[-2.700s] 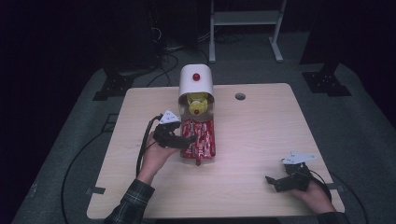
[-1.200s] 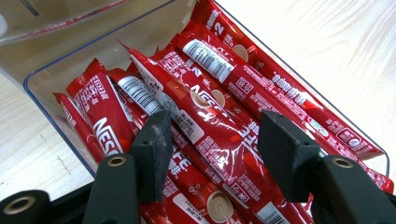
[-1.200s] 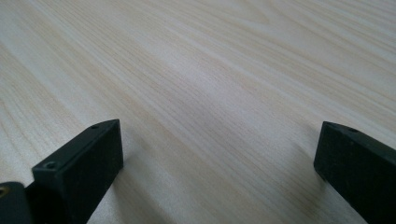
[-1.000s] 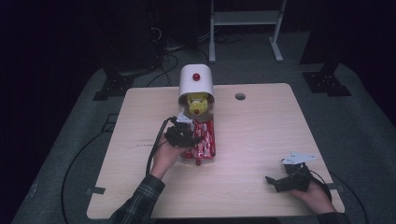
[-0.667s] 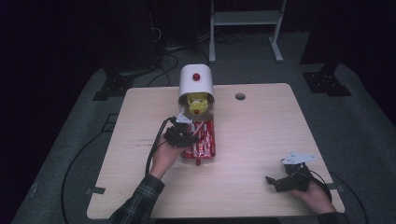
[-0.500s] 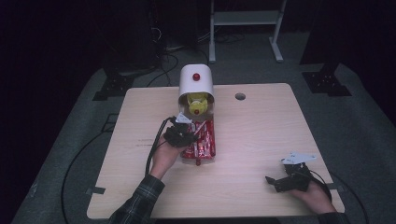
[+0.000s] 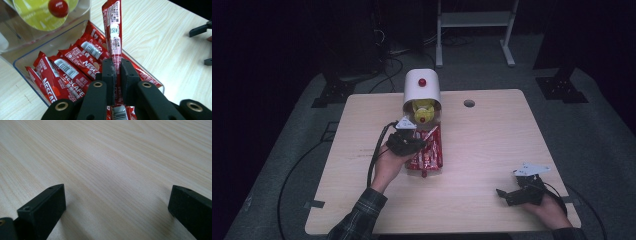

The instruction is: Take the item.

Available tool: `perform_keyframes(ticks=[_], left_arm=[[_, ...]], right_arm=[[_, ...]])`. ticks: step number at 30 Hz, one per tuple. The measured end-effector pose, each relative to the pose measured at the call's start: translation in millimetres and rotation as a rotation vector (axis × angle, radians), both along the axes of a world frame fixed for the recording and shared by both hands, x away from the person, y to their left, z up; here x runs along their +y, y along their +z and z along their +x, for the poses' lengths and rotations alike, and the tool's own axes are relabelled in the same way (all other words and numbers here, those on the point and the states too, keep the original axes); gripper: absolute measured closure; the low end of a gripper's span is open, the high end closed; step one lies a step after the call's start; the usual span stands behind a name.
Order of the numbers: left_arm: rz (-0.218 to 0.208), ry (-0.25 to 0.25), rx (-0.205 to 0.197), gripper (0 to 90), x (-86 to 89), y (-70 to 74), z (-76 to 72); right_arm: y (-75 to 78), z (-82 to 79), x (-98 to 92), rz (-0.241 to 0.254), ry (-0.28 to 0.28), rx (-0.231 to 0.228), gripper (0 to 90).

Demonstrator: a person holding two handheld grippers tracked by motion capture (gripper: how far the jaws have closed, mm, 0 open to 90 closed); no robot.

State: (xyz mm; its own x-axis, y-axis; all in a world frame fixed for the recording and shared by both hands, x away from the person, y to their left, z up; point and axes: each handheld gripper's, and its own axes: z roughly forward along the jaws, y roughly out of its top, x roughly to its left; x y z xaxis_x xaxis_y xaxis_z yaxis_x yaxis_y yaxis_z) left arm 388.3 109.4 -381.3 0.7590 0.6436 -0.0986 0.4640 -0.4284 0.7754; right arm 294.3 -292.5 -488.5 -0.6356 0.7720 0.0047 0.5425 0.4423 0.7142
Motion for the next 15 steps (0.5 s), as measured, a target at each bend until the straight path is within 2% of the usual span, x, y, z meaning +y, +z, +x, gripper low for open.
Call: perform_keyframes(ticks=[10,15], left_arm=[[-0.039,-0.003,0.005,83.3,11.6,8.8,-3.5],[-0.045,0.007,0.003,83.3,22.5,13.3,-4.0]], right_arm=[[0.0,-0.1,-0.1,0.0,0.003,-0.003,0.3],[-0.1,-0.2,-0.1,0.0,0.003,-0.004,0.3]])
